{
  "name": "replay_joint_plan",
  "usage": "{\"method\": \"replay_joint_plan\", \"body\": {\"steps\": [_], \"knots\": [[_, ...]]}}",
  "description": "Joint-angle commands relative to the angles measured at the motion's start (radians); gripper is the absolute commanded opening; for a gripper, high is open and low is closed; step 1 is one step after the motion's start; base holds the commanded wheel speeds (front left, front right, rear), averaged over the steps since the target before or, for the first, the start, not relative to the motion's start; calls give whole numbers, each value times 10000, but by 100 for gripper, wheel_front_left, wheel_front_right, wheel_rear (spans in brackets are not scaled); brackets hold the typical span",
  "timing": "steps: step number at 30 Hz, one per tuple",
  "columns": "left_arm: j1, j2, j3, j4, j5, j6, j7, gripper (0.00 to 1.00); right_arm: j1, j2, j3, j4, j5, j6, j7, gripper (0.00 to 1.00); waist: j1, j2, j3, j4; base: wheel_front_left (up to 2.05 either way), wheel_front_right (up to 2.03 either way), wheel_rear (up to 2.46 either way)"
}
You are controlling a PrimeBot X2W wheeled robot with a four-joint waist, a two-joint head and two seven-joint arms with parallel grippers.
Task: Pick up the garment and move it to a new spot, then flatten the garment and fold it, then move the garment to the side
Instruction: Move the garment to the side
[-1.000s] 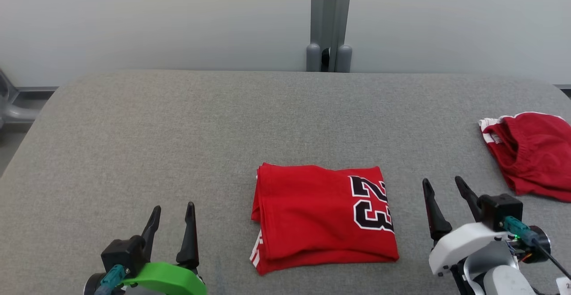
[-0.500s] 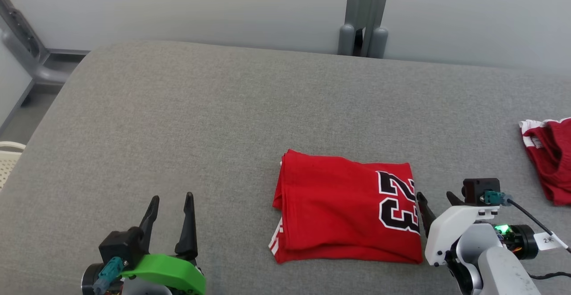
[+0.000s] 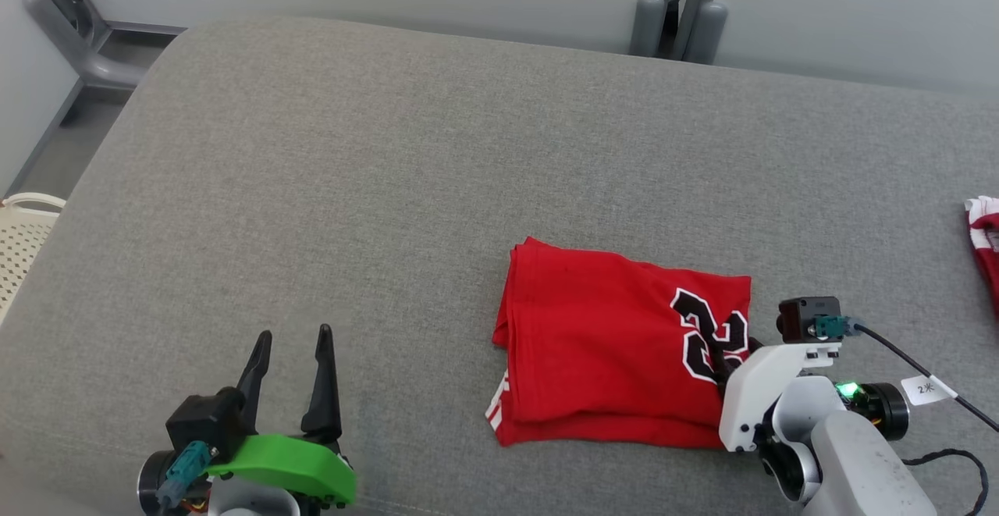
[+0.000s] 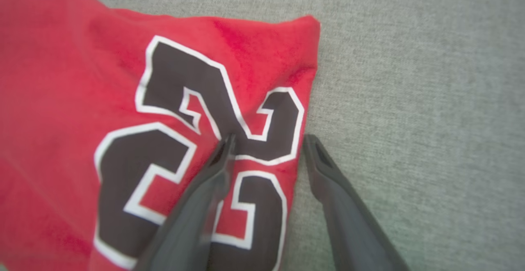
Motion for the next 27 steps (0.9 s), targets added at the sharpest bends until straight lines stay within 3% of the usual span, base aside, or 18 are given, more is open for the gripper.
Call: {"method": "replay_joint_plan", "body": {"steps": [1, 10, 21, 27], "knots": [[-211, -58, 20, -11, 89, -44, -25, 100, -7, 99, 174, 217, -8, 39, 63, 0, 0, 0, 55, -92, 0, 0, 0], [-127, -116, 44, -3, 246, -128, -25, 100, -627, -123, -135, 101, -222, 13, -624, 0, 0, 0, 193, -1119, 0, 0, 0], [-427, -109, -131, -15, 422, -250, 23, 100, -861, -829, -834, -612, -501, 13, -896, 0, 0, 0, 590, -3740, 0, 0, 0], [-789, -55, -371, -54, 591, -319, 200, 100, -820, -960, -1022, -1033, -415, 15, -914, 0, 0, 0, 852, -4707, 0, 0, 0]]}}
